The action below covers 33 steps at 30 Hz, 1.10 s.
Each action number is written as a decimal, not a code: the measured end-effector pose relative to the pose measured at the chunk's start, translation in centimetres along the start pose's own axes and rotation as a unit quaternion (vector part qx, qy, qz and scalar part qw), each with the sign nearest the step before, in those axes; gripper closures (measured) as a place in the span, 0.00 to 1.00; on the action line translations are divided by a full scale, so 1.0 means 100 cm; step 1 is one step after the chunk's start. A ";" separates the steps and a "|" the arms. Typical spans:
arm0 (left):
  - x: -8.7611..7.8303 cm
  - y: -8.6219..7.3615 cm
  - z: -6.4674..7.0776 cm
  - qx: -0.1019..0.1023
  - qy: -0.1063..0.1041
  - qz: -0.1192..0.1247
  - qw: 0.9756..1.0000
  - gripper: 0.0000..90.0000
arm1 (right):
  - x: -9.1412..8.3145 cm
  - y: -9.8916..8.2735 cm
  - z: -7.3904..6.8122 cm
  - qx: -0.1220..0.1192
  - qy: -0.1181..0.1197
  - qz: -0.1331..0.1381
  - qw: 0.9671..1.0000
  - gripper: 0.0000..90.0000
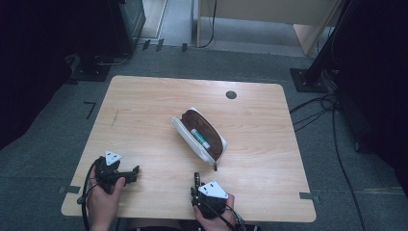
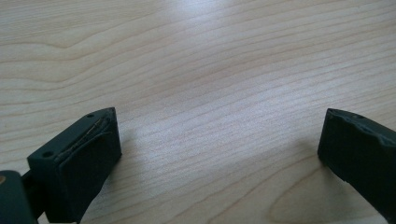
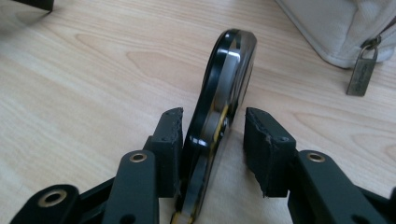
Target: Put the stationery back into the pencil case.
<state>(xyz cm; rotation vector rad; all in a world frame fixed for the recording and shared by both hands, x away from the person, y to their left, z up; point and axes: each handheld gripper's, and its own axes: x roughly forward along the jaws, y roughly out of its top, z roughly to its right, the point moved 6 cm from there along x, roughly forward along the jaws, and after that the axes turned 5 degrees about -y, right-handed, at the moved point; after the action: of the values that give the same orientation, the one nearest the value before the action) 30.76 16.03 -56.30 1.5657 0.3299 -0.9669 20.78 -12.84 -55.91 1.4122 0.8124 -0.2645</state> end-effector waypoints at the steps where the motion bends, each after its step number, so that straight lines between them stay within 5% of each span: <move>1: 0.000 0.000 0.000 0.000 0.000 0.000 1.000 0.00 | -0.002 -0.001 0.000 -0.003 0.002 0.000 1.000 0.64; 23: 0.000 0.000 0.000 0.000 0.000 0.000 1.000 0.00 | -0.014 -0.014 0.016 -0.041 0.007 0.014 0.999 0.80; 33: 0.000 0.000 0.000 0.000 0.000 0.000 1.000 0.00 | -0.018 -0.015 0.023 -0.022 0.040 0.016 0.999 0.87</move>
<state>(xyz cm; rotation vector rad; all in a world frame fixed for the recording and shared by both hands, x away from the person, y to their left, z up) 30.76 16.03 -56.30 1.5655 0.3298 -0.9666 19.37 -15.85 -56.05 1.4003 0.8565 -0.1657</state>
